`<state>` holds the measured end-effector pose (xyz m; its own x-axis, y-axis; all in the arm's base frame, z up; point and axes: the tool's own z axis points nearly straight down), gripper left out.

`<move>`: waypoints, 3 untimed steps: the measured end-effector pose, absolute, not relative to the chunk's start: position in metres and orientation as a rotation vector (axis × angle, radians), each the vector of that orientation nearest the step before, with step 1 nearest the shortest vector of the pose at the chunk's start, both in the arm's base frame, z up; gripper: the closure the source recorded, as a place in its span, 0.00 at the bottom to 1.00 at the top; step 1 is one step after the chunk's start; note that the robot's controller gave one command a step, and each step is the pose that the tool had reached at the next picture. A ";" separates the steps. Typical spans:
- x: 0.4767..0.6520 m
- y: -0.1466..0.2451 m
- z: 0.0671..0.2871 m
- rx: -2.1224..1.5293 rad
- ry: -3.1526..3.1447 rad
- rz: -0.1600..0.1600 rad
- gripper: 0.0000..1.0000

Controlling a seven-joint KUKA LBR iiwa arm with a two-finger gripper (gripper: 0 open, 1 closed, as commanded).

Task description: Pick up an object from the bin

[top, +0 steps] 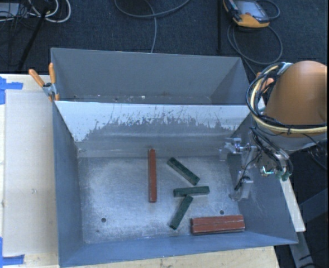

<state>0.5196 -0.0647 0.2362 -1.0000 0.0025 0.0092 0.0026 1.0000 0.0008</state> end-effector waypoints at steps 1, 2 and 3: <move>0.522 0.001 0.091 0.545 -3.087 -0.004 0.00; 0.524 0.000 0.094 0.547 -3.091 -0.001 1.00; 0.524 0.001 0.094 0.549 -3.091 -0.001 0.00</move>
Offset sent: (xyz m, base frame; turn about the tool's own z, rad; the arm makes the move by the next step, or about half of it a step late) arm 0.0044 0.0642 -0.1416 -0.3520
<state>0.5238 0.0006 0.0938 -0.9388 -0.3446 0.0019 -0.3446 0.9388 0.0010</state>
